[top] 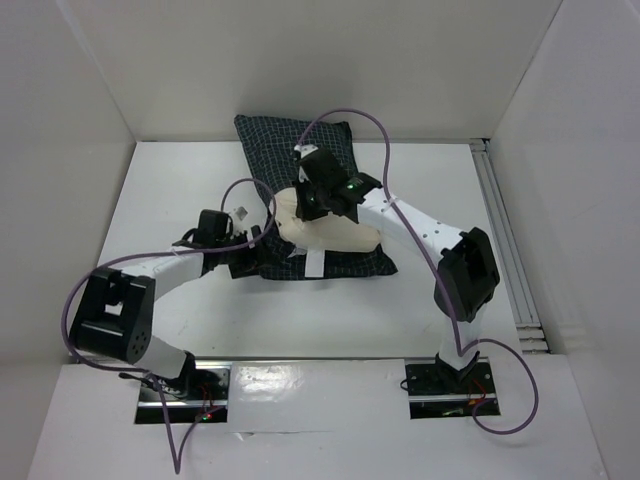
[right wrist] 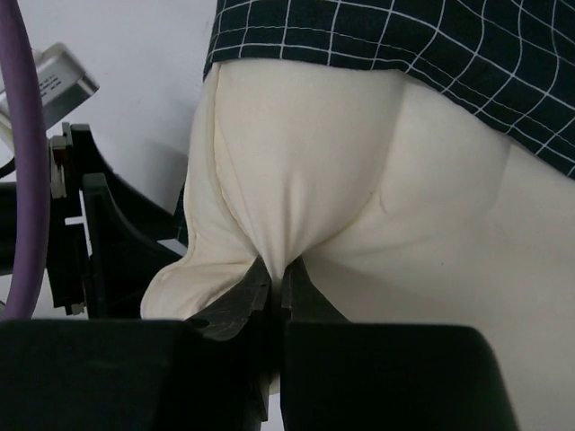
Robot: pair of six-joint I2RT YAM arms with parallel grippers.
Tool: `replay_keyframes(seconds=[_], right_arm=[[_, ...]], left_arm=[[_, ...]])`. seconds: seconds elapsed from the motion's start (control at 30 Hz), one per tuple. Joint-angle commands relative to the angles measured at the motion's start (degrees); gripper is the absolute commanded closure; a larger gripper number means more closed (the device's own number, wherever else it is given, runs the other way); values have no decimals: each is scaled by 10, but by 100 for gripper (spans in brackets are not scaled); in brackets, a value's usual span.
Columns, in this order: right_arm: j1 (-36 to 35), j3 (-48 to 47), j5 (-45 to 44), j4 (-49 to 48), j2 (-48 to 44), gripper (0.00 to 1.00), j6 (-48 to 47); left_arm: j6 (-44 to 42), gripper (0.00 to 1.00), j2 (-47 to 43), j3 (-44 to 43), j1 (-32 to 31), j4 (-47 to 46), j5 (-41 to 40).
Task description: Put the pillow into the pillowcase
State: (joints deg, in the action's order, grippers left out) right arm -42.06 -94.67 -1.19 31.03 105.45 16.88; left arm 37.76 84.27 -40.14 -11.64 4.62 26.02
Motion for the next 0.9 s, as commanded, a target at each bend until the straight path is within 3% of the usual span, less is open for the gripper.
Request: replay_keyframes(seconds=[0.0,0.1,0.17,0.27,0.4,0.87], right_arm=[[1,-1,49,-48,-31,100,5],[1,-1,55,-48,-31,100,5],[1,-7,55,-48,-31,100,5],[8,-13,55,-42,-31,100,5],[14,-25,49,-37,-31,100,5],[59,-42,43,-43,-42,100,10]], left_arm=[[-2,14,13,-15,-13,-89,4],[-18,16,41,-41,-24,-81,-41],[-18,26,53,-47,-24,-94,-47],[-4,98,66,-47,-24,-111,-31],[3,100,55,-46,-24,-97,-48],[35,100,-214,60,-31,-27,-47]])
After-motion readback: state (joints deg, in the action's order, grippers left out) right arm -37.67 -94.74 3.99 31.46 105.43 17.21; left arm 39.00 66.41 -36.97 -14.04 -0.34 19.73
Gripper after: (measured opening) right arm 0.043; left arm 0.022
